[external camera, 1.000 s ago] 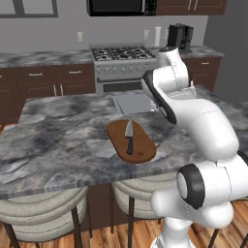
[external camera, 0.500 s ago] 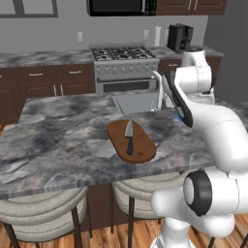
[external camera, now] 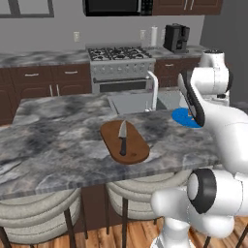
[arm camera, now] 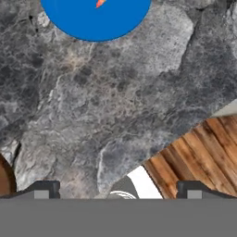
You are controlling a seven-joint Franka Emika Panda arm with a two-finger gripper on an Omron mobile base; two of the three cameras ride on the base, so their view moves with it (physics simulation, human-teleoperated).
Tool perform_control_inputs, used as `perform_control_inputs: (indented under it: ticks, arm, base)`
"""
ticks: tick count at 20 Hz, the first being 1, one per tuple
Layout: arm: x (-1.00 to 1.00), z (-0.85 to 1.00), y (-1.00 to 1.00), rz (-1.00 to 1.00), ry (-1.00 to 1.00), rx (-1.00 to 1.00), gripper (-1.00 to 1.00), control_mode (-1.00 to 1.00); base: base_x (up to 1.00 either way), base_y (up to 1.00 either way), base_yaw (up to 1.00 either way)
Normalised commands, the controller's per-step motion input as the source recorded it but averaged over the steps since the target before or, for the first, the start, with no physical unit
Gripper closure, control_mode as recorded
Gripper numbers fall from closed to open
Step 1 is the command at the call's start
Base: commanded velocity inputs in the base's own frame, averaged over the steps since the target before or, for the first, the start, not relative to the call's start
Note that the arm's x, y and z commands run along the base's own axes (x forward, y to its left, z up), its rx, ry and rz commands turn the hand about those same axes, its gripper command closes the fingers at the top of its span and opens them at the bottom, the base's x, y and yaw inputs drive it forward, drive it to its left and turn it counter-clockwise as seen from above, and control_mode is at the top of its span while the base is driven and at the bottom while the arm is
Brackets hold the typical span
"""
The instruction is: Pick up the knife from the drawer and place it on the cutting board. Then place the meat from the plate to the cutting board.
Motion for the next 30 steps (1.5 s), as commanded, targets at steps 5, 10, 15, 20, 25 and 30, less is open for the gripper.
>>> perform_control_inputs:
  ticks: [5, 10, 15, 20, 25, 30]
  arm:
    - [0.00, 0.00, 0.00, 0.00, 0.00, 0.00, -1.00, 1.00]
    - [0.00, 0.00, 0.00, 0.00, 0.00, 0.00, -1.00, 1.00]
    - [0.00, 0.00, 0.00, 0.00, 0.00, 0.00, -1.00, 1.00]
    - [0.00, 0.00, 0.00, 0.00, 0.00, 0.00, -1.00, 1.00]
    - [0.00, 0.00, 0.00, 0.00, 0.00, 0.00, -1.00, 1.00]
    - [0.00, 0.00, 0.00, 0.00, 0.00, 0.00, -1.00, 1.00]
  base:
    - [-0.40, -1.00, -0.13]
    - [0.01, -0.26, 0.01]
    - [0.08, 0.78, 0.08]
    - [0.61, 0.29, 0.13]
    - [0.46, -0.98, 0.01]
    - [0.01, -1.00, 0.00]
